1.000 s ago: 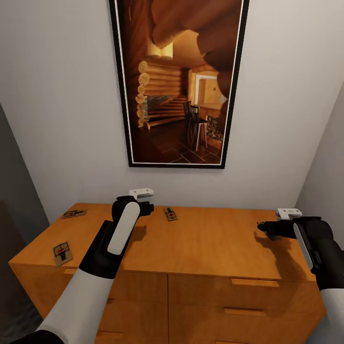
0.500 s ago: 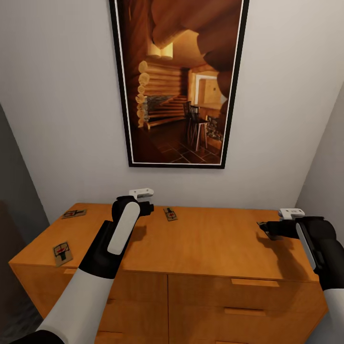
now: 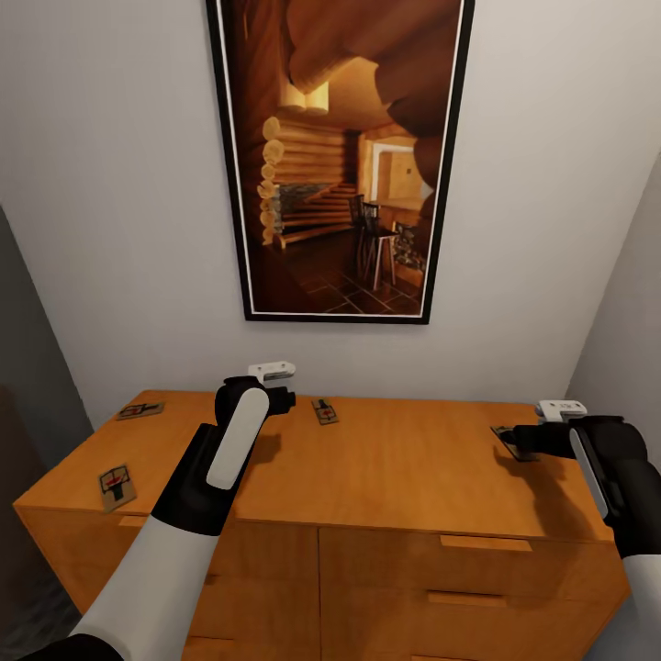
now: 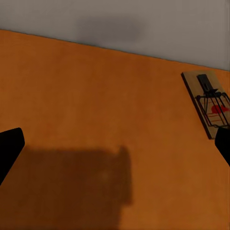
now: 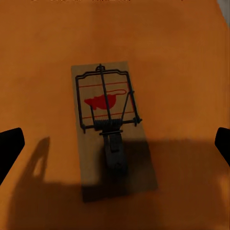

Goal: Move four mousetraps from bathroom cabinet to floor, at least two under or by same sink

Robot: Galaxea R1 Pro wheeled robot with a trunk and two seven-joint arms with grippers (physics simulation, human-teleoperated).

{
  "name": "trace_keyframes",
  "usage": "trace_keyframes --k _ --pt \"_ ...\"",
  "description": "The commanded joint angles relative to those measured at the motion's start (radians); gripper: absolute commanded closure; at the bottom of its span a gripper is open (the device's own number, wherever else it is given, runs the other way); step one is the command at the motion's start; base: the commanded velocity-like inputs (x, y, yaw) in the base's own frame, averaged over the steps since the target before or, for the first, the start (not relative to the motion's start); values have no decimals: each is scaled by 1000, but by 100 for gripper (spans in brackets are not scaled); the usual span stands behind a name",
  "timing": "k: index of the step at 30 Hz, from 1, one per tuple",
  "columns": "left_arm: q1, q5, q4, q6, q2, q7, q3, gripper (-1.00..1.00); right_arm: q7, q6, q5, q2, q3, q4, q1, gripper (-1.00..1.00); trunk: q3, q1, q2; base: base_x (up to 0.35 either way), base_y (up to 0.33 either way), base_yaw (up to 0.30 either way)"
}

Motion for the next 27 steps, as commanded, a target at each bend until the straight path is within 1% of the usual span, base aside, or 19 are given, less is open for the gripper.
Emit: trace_keyframes --k 1,21,27 --pt "-1 9 -1 3 0 10 -1 -100 7 4 6 0 -1 -1 -1 -100 -1 0 -1 0 -12 0" --pt "-1 9 -1 3 0 10 0 -100 6 4 3 1 -2 1 -1 -100 -1 0 -1 0 -3 0" --pt "-1 10 -1 3 0 10 -1 -100 3 4 3 5 -2 23 -9 -100 -1 0 -1 0 0 0"
